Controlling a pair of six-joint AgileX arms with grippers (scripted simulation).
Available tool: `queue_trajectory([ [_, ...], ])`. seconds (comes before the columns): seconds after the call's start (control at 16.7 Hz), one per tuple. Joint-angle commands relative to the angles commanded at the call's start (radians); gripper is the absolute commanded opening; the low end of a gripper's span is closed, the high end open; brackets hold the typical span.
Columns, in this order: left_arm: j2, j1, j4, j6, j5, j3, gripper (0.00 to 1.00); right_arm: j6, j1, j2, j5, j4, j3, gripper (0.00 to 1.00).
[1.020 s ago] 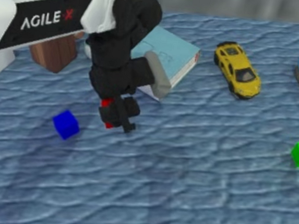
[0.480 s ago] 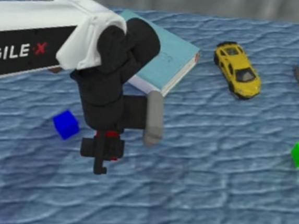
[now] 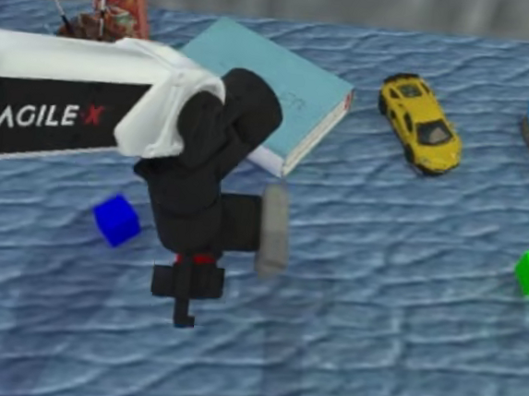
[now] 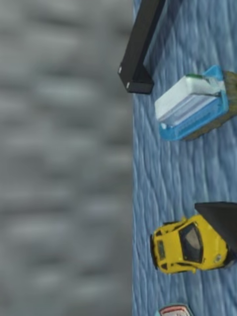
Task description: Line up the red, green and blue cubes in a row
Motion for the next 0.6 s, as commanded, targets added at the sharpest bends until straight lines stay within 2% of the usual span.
queue_trajectory([
  [0.18,0.038,-0.004,0.088,0.003,0.002,-0.055,0.0,0.0,0.0,0.0,0.0,0.0,0.0,1.0],
  [0.42,0.043,-0.005,0.096,0.003,0.002,-0.062,0.0,0.0,0.0,0.0,0.0,0.0,0.0,1.0],
  [0.6,0.043,-0.005,0.096,0.003,0.002,-0.062,0.23,0.0,0.0,0.0,0.0,0.0,0.0,1.0],
])
